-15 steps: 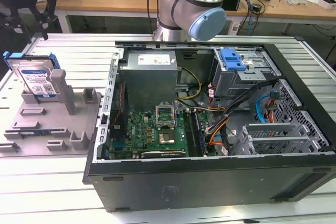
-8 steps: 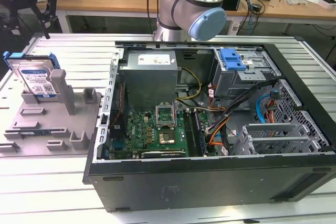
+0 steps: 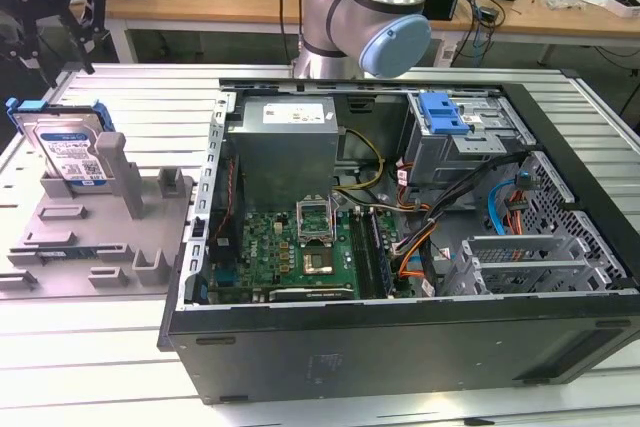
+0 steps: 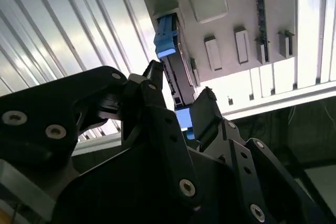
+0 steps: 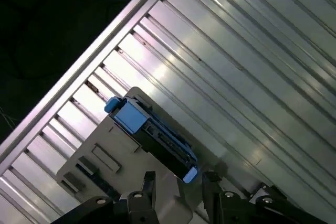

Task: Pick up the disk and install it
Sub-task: 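Pick up the disk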

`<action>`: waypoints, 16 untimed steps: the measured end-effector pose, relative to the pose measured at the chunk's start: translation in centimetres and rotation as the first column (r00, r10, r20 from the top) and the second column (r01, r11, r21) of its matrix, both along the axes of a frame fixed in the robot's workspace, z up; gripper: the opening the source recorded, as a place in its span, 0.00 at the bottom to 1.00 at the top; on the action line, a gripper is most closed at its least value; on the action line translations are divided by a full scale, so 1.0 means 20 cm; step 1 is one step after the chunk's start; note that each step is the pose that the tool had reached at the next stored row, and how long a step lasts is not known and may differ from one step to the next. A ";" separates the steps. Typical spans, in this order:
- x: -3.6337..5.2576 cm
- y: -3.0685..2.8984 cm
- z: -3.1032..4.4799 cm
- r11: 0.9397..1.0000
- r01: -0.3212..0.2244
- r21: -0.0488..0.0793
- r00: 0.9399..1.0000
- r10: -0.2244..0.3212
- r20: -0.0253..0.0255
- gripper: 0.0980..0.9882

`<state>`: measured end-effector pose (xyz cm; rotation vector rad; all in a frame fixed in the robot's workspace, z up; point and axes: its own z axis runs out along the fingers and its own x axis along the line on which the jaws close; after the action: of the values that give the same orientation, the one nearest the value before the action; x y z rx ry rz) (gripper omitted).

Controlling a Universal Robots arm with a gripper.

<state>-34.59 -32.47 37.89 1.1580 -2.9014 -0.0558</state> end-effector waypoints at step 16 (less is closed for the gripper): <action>0.000 0.000 -0.008 0.947 -0.322 -0.001 0.947 0.322 0.000 0.43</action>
<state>-34.59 -32.46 37.73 1.6133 -2.6683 -0.0491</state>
